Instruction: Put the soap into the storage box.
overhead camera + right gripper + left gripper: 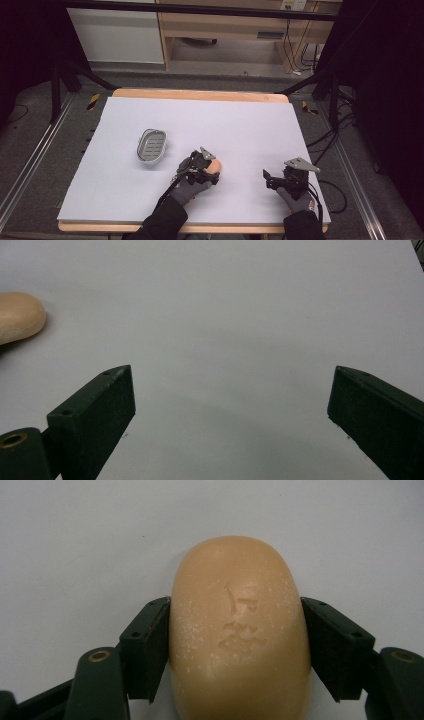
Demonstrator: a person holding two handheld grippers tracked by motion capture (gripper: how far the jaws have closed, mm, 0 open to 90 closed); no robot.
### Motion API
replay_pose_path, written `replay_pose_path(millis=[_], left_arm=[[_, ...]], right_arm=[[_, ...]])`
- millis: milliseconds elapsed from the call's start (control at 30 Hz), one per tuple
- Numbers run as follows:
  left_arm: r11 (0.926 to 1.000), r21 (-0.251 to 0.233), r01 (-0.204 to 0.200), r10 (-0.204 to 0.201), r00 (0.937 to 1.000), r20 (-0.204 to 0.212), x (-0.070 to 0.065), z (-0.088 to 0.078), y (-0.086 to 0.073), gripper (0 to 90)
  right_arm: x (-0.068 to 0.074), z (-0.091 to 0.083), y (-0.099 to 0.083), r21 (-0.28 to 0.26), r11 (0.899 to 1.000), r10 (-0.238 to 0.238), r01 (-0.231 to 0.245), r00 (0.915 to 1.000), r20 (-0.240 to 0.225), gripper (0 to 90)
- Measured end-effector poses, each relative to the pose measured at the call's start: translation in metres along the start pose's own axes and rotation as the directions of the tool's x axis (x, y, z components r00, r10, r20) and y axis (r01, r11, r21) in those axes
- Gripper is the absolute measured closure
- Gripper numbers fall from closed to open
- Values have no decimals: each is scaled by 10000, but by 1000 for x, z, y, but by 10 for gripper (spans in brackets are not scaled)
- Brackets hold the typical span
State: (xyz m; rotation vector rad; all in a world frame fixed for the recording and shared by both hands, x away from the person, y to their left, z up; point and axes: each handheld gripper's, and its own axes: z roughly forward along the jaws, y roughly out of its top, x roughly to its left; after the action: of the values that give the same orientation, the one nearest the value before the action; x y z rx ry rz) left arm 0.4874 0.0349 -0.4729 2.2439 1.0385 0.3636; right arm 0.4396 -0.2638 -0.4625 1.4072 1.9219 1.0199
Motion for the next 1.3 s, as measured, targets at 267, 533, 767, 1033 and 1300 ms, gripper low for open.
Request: replay_pose_path(millis=[267, 533, 767, 1033, 1300], left_arm=[[10000, 13, 2, -2, 10000, 43, 1, -2, 0, 317], [9998, -142, -120, 121, 9999, 61, 2, -12, -1, 317], [9994, -345, -60, 62, 9999, 85, 7, -26, -1, 318], [9982, -592, -42, 46, 10000, 53, 14, -43, -4, 318], [9961, -873, 101, -100, 9999, 12, 26, -63, -10, 319]], right_arm=[[0, 0, 0, 16, 10000, 45, -45, 10000, -49, 54], [-1, 0, 0, -9, 10000, 2, -2, 10000, -11, 53], [-1, 0, 0, -6, 10000, 3, -3, 10000, 0, 53], [-1, -1, 0, -24, 10000, 0, 0, 10000, 17, 53], [-1, -1, 0, -23, 10000, 18, -18, 10000, 40, 54]])
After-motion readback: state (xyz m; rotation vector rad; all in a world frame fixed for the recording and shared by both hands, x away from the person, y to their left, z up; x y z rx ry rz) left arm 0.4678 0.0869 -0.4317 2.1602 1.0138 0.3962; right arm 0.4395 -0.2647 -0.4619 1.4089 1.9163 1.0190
